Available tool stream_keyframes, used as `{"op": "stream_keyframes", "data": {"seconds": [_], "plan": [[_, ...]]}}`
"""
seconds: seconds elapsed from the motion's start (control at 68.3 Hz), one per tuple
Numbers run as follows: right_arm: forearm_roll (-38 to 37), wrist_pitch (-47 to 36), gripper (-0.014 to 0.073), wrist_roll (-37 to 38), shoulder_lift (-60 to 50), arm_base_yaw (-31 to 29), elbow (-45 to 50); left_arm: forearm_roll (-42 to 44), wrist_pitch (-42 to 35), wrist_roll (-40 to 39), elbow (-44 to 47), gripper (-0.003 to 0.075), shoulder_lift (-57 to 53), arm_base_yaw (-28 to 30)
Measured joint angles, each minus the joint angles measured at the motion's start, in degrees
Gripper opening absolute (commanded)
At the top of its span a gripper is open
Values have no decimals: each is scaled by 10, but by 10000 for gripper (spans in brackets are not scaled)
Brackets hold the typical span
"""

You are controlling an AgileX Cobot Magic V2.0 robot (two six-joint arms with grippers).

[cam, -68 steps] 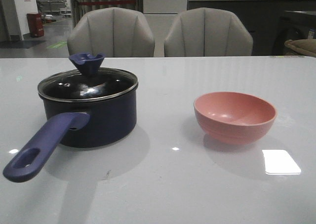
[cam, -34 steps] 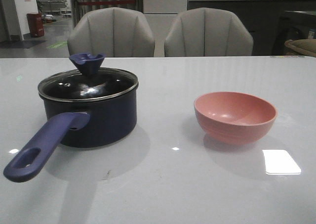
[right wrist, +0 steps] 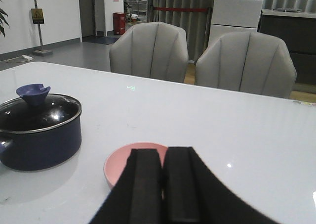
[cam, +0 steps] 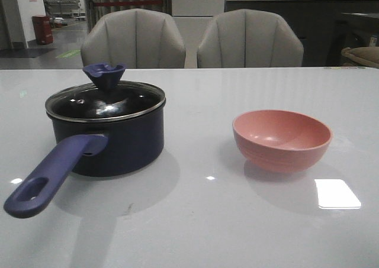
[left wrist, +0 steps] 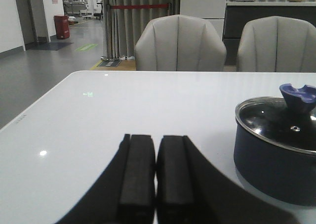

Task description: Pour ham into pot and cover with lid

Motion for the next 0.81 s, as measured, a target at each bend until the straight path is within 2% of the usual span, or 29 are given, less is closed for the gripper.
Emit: {"op": "stream_keyframes", "data": {"seconds": [0.498,0.586,0.688,0.806], "plan": [[0,0,147,0,0,0,0,0,0,0,0,132,0,0],[-19,-3,147,0,-1,-4,7,0,0,0,0,132,0,0],[-49,-26,147,23,-1,-38,26,0,0,0,0,132,0,0],[-88,-56,147,73,-5,-104,63,0,0,0,0,132,0,0]]}}
